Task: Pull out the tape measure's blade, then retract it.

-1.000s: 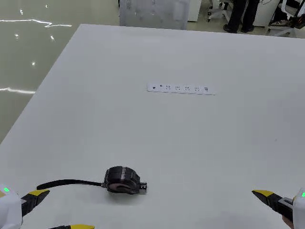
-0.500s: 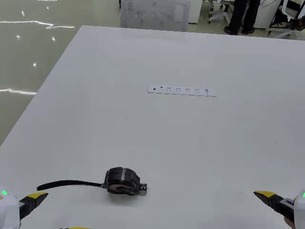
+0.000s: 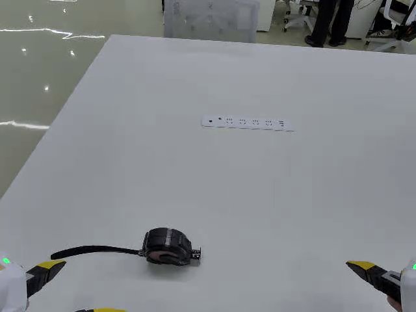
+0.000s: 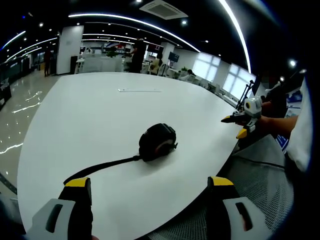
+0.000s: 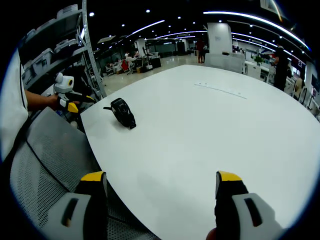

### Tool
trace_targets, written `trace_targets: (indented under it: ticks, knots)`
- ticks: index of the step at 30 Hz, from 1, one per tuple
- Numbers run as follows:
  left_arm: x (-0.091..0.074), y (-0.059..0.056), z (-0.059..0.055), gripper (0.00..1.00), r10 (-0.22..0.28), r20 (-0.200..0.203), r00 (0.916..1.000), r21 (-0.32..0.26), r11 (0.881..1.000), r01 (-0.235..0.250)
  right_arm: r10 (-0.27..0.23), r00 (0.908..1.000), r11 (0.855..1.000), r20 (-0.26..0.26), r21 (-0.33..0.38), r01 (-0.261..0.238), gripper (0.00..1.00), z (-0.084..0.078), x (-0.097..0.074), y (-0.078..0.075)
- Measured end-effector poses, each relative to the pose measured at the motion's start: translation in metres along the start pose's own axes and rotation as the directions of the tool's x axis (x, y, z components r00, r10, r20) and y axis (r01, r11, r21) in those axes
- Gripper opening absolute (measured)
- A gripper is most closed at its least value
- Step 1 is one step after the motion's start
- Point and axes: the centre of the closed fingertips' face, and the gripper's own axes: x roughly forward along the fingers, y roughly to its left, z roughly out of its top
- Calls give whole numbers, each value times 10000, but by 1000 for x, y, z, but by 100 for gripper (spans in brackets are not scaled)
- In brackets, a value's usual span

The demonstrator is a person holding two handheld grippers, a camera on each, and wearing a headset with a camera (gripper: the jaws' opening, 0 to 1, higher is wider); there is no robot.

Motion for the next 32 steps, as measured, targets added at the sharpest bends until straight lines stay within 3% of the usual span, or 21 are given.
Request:
trace_targets:
  ticks: [32]
  knots:
    - [0,-2,0,91,-41,-14,10000,62,10000,41,-47,10000,10000,-61,44,47,91,-4,-1,-1]
